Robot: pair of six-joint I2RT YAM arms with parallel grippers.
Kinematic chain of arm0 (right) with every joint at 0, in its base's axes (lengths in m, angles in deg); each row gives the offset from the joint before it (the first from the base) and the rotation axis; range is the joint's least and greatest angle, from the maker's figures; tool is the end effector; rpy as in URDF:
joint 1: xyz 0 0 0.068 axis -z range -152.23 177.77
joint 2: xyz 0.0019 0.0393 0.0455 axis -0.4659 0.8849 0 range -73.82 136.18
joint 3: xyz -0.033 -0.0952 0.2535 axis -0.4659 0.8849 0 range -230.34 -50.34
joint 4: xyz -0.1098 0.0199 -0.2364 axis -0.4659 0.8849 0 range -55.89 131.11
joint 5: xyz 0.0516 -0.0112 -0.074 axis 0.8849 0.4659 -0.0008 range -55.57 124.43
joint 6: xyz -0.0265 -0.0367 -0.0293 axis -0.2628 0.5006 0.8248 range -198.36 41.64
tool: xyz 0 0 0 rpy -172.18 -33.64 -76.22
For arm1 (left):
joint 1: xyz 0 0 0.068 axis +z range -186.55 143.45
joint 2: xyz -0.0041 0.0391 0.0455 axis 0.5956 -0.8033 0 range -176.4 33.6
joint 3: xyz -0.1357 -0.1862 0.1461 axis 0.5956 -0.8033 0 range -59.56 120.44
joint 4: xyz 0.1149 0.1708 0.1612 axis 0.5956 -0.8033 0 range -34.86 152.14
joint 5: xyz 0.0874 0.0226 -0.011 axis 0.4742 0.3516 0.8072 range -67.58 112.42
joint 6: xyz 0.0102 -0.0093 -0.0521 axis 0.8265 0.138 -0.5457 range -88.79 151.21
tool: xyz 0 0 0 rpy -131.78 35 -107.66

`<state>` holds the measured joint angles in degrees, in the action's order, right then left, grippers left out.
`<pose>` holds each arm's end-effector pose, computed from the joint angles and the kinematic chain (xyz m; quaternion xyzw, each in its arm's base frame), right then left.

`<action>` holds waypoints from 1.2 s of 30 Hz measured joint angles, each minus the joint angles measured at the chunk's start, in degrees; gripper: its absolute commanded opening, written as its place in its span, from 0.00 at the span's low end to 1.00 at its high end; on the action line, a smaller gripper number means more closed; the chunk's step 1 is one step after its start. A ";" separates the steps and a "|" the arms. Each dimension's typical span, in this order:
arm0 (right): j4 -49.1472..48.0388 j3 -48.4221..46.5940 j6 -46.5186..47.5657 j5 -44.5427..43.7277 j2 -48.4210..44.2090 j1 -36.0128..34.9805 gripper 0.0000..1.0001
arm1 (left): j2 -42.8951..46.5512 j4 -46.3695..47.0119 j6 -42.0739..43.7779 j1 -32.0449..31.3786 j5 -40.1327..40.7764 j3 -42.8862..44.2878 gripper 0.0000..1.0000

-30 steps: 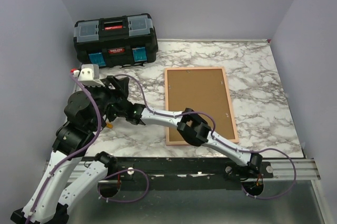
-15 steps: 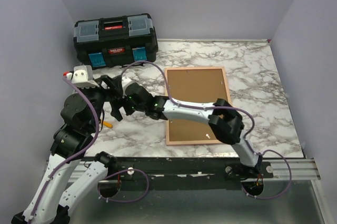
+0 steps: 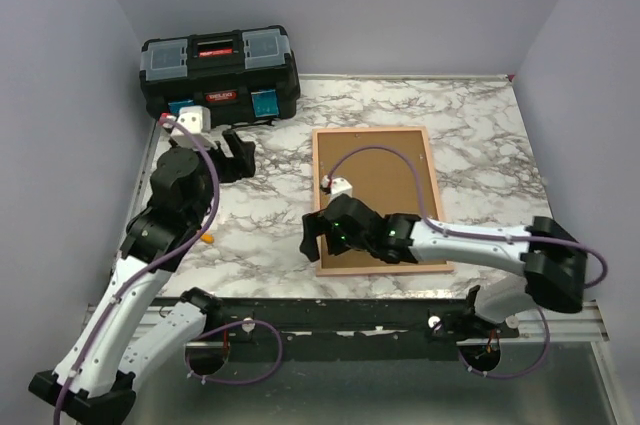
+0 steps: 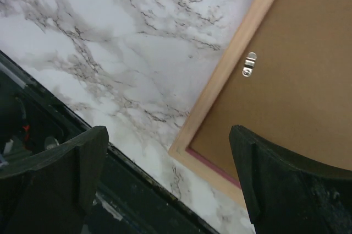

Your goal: Take the photo out of the frame

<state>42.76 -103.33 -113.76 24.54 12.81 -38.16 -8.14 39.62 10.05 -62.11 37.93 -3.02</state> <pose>0.1372 0.2917 0.2179 -0.2063 0.8882 0.2616 0.3164 0.1411 -0.0569 0.3953 -0.0601 0.7491 -0.1652 0.6387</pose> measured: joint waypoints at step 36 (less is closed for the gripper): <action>24.41 4.52 -16.17 -22.23 -13.27 0.07 1.00 | -56.19 3.69 -17.11 -1.84 -42.80 1.75 0.61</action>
<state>67.17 -98.81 -129.93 2.31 -0.46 -38.10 -64.33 43.31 -7.07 -63.95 -4.87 -1.27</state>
